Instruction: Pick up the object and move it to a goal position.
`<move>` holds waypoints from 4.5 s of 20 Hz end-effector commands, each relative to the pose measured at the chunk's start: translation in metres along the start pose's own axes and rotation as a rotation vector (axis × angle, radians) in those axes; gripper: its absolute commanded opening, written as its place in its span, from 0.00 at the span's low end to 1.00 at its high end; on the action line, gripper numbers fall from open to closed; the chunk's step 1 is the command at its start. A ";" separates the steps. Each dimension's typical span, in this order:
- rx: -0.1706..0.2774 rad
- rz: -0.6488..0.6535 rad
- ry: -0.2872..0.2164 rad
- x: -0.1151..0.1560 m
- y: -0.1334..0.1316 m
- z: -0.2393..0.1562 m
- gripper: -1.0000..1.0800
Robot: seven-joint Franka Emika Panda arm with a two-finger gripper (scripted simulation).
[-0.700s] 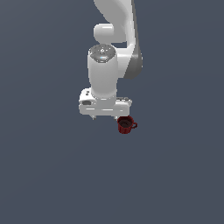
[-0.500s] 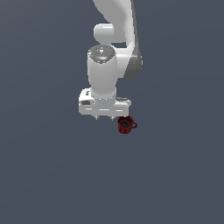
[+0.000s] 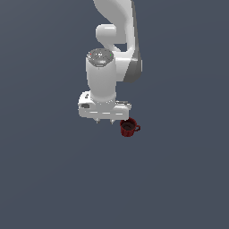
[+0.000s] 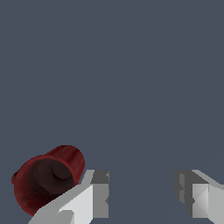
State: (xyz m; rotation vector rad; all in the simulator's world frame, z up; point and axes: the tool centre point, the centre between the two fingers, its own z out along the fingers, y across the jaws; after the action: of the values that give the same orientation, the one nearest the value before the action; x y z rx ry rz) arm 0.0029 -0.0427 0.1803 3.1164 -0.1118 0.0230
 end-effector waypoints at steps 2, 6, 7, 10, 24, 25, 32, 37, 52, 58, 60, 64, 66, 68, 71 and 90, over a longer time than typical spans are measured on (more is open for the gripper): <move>0.019 0.012 0.006 -0.002 -0.006 0.003 0.62; 0.058 0.040 0.020 -0.007 -0.016 0.010 0.62; 0.069 0.049 0.024 -0.008 -0.020 0.012 0.62; 0.109 0.084 0.039 -0.014 -0.031 0.019 0.62; 0.273 0.351 0.114 -0.059 -0.070 0.056 0.62; 0.277 0.369 0.118 -0.062 -0.071 0.058 0.62; 0.292 0.458 0.137 -0.080 -0.073 0.068 0.62; 0.293 0.486 0.142 -0.086 -0.072 0.071 0.62; 0.293 0.489 0.142 -0.082 -0.079 0.097 0.62; 0.293 0.489 0.143 -0.081 -0.079 0.100 0.00; 0.293 0.489 0.143 -0.081 -0.079 0.100 0.00; 0.293 0.489 0.143 -0.081 -0.079 0.100 0.00; 0.293 0.489 0.143 -0.081 -0.079 0.100 0.00; 0.294 0.488 0.144 -0.080 -0.080 0.099 0.00; 0.294 0.488 0.144 -0.080 -0.078 0.097 0.00; 0.289 0.491 0.142 -0.050 0.010 -0.001 0.00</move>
State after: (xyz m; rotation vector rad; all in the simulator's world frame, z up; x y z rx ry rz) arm -0.0513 -0.0376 0.1665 3.2592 -0.9405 0.2867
